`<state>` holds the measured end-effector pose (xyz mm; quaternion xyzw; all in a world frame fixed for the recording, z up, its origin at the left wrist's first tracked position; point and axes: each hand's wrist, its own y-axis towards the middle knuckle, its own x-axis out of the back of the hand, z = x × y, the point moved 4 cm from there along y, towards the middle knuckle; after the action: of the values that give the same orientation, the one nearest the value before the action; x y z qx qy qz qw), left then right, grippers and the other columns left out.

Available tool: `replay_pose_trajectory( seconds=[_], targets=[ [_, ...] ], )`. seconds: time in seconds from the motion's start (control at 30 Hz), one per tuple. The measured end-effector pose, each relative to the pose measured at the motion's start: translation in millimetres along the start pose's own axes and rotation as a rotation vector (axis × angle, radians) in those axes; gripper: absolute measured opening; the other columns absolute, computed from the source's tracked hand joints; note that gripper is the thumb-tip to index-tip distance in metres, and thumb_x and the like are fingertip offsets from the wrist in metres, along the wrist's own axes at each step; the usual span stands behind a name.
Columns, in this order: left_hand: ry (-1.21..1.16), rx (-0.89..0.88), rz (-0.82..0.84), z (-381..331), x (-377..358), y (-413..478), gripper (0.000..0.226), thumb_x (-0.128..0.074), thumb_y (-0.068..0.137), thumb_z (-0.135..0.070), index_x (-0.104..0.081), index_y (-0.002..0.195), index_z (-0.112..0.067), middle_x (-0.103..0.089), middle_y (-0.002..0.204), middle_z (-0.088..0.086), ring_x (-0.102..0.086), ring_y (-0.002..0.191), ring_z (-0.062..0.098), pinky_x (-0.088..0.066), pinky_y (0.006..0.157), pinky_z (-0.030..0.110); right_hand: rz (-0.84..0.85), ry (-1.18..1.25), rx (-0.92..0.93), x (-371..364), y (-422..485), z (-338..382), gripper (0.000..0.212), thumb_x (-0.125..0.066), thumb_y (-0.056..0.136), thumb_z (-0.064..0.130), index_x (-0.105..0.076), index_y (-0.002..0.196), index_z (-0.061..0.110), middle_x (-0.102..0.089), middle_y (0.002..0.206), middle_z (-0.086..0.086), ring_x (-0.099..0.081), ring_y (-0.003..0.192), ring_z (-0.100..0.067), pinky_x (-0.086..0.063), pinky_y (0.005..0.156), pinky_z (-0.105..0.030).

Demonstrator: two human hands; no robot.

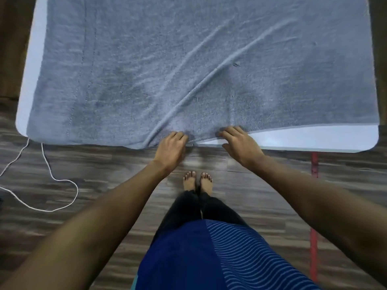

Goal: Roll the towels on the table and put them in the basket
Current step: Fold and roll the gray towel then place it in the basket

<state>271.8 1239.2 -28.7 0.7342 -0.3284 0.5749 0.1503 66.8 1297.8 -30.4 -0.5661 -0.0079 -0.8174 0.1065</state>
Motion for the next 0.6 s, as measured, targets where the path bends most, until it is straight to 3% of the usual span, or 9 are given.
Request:
replay_pose_trajectory(
  seconds=[0.17,0.37,0.6],
  targets=[
    [-0.099,-0.034,0.007,-8.3,-8.3,-18.4,0.015,-0.063,0.072,0.001,-0.061,0.086,-0.006,-0.060,0.087,0.010,-0.057,0.082,0.030,-0.044,0.066,0.035,-0.018,0.016,-0.059,-13.0,-12.9,3.0,0.029,-0.072,0.076,-0.002,-0.064,0.102,0.009,-0.065,0.108,-0.008,-0.059,0.096,-0.029,-0.049,0.083,-0.036],
    [-0.083,-0.035,0.004,-7.4,-11.7,-31.2,0.017,-0.065,0.068,-0.003,-0.062,0.082,-0.012,-0.061,0.083,0.005,-0.059,0.081,0.028,-0.042,0.074,0.037,-0.043,0.113,-0.200,-14.5,-35.3,16.1,0.021,-0.072,0.075,0.002,-0.067,0.094,0.008,-0.067,0.098,-0.010,-0.062,0.091,-0.031,-0.051,0.076,-0.038],
    [0.034,-0.029,0.253,-9.2,-23.1,-27.5,0.018,-0.056,0.082,-0.016,-0.065,0.097,-0.016,-0.063,0.106,0.005,-0.055,0.105,0.026,-0.036,0.088,0.038,-0.031,0.167,-0.290,-24.7,-55.2,30.6,0.016,-0.066,0.076,0.002,-0.070,0.090,0.009,-0.067,0.097,-0.010,-0.062,0.092,-0.031,-0.049,0.079,-0.038]
  ],
)
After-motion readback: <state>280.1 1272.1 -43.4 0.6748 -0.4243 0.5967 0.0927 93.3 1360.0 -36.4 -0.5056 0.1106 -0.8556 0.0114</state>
